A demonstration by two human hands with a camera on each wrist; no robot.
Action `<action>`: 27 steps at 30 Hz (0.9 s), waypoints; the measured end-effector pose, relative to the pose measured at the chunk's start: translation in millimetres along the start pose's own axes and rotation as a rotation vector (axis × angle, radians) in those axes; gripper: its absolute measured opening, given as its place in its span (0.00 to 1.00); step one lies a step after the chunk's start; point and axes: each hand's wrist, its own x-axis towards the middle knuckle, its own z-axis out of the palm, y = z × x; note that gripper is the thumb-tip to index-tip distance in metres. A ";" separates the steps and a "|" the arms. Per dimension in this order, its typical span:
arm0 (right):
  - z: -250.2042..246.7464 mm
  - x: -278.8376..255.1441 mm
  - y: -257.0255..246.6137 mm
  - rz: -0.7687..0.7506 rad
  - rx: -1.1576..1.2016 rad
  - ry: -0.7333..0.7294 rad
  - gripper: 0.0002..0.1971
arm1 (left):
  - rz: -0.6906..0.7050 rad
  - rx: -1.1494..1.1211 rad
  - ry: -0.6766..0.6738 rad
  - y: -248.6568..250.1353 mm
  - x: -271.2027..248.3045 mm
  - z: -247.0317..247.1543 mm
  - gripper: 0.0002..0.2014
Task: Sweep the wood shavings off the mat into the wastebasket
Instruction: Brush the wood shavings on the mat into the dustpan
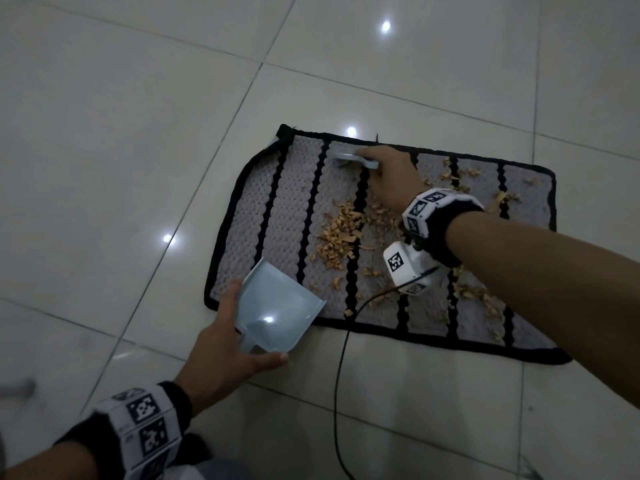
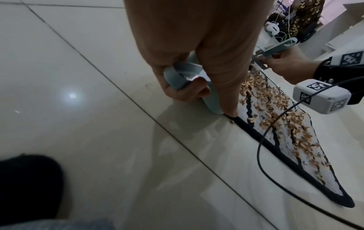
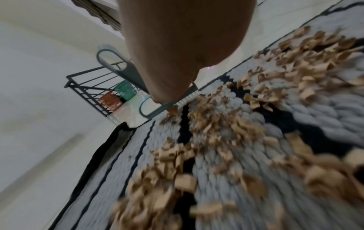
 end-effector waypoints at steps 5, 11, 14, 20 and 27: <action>12.1 -46.8 -7.8 -0.099 0.025 -0.040 0.20 | -0.018 0.019 -0.069 -0.9 -2.5 -0.9 0.58; 12.5 -88.4 -23.5 -0.193 0.015 -0.092 0.16 | 0.036 0.054 -0.091 5.3 13.4 2.9 0.60; 5.2 -83.7 -32.0 -0.182 0.050 -0.036 0.13 | 0.068 0.056 -0.102 8.5 21.5 6.1 0.59; 0.6 -52.0 -19.9 -0.001 -0.025 0.037 0.14 | 0.101 0.109 -0.100 17.8 30.6 7.8 0.58; 14.3 -74.4 -25.7 -0.051 -0.044 -0.048 0.10 | 0.123 0.138 -0.106 25.1 41.4 9.4 0.59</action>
